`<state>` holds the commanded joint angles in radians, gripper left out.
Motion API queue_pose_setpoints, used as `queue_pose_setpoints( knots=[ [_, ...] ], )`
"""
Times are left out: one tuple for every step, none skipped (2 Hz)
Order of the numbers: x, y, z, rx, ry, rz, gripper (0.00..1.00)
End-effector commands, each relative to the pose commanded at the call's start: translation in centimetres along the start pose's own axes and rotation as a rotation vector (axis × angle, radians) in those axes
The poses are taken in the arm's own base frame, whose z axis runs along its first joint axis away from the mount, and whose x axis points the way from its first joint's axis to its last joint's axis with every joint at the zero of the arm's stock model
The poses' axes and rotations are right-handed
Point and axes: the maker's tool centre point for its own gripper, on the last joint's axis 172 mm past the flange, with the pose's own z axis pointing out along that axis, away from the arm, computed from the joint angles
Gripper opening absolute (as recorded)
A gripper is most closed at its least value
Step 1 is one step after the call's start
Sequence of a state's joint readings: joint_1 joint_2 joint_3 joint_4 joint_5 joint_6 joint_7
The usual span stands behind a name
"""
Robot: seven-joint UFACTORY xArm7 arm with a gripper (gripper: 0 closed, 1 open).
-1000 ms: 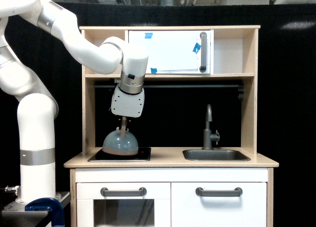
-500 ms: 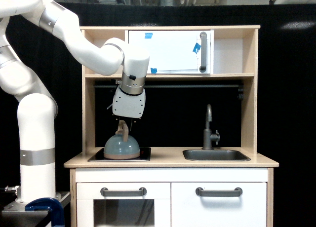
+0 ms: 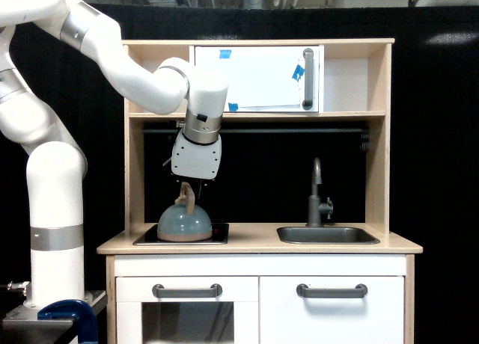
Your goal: Place the teapot on the stove
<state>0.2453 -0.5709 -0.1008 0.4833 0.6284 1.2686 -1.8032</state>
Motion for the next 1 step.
queue_pose_setpoints(
  knots=[
    [-1.57,-1.9,-7.98,0.0,0.0,0.0,1.0]
  ],
)
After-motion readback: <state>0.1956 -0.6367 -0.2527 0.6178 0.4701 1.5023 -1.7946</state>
